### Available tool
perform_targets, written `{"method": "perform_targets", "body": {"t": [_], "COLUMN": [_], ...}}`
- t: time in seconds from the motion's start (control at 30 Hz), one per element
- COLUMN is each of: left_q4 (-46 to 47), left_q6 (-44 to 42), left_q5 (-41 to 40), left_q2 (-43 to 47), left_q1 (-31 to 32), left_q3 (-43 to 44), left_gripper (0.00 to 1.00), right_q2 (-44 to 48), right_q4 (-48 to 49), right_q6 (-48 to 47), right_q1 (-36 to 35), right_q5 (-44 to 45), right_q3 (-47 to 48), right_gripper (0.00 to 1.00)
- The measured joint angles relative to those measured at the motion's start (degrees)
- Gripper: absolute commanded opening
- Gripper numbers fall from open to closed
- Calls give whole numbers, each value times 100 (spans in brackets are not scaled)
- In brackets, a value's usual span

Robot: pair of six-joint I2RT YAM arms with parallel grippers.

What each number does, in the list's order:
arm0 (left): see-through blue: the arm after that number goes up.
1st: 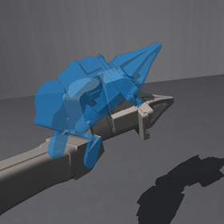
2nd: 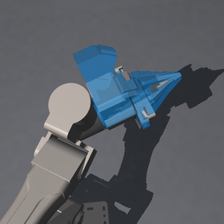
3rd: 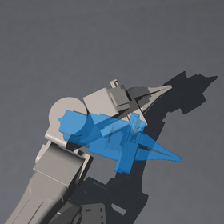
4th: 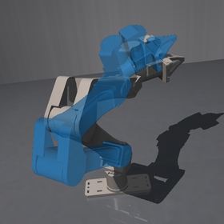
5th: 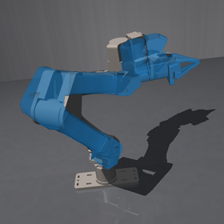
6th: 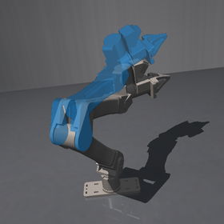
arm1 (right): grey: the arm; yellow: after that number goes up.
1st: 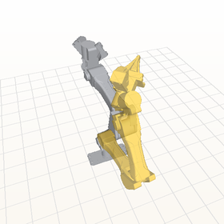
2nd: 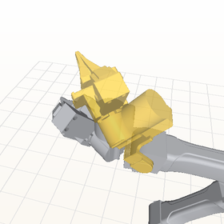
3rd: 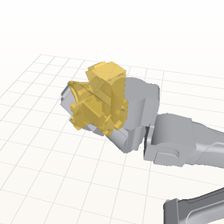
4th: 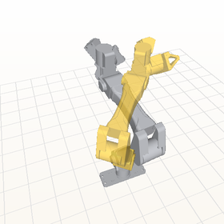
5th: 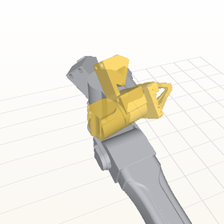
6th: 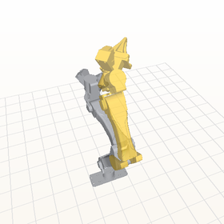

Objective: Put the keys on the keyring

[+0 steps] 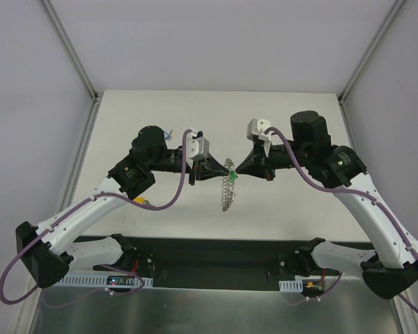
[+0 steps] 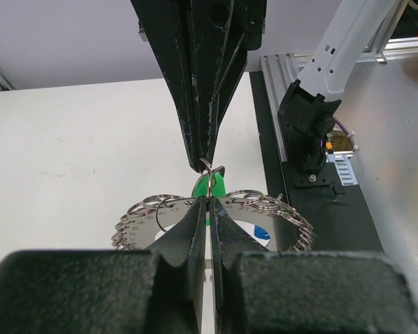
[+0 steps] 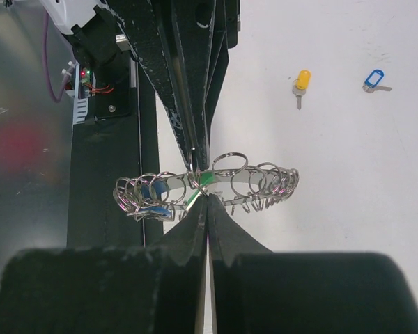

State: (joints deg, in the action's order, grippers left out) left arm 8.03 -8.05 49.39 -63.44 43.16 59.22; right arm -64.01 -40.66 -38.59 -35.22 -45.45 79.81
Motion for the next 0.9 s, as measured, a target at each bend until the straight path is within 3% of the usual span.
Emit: {"method": "perform_targets", "body": {"t": [0.9], "left_q4": [-804], "left_q6": [-326], "left_q5": [-409], "left_q2": [-404], "left_q1": [4], "left_q3": [398], "left_gripper": [0], "right_q2": [-216], "right_q4": [-334], "right_q6": [-68], "right_q1": [-22], "right_q5": [-48], "right_q3": [323], "right_gripper": [1]}}
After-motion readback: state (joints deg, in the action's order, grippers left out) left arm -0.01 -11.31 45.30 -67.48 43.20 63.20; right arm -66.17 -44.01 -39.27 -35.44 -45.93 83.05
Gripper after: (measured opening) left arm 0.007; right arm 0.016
